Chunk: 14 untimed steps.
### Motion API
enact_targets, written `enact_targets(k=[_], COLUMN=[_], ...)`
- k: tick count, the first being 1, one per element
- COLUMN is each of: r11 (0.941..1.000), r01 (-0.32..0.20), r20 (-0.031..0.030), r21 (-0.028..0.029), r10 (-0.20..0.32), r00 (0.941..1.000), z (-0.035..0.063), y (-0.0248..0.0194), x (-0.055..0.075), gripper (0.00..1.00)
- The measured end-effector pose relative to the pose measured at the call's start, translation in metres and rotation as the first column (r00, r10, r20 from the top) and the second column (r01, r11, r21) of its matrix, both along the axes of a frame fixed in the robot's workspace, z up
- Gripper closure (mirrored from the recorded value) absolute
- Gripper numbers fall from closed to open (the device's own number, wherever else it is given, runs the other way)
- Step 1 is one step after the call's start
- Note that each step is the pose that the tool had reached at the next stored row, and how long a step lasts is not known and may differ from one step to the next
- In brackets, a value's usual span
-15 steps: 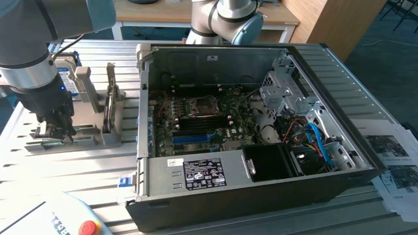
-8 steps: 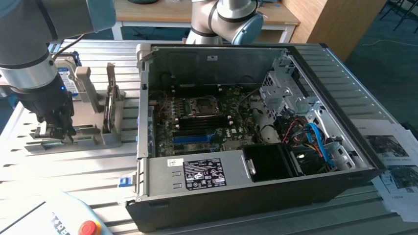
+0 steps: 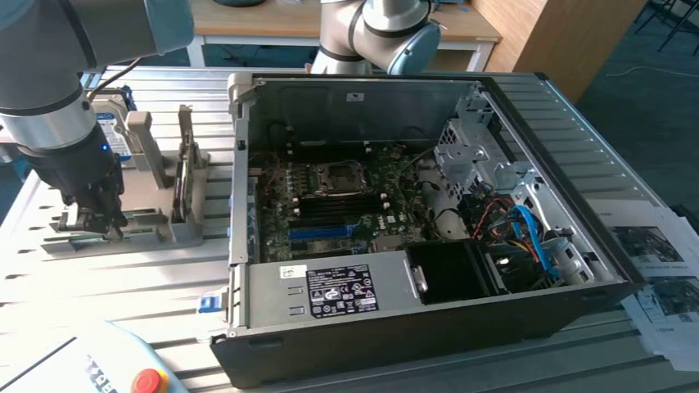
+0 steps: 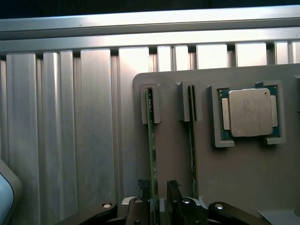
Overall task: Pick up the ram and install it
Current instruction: 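Pick up the ram and move it above insertion slot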
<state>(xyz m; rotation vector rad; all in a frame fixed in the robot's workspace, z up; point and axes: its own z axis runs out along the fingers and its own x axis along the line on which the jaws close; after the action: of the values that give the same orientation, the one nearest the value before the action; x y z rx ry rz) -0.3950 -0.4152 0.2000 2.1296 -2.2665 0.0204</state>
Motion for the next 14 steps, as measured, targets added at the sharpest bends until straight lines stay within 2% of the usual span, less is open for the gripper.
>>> enact_targets(k=[14], r11=[1.0], r01=[0.0], r20=[-0.0001], r21=[0.0], r10=[0.0], r00=[1.0], z=[0.0006], y=[0.0], x=[0.0], gripper=[0.72])
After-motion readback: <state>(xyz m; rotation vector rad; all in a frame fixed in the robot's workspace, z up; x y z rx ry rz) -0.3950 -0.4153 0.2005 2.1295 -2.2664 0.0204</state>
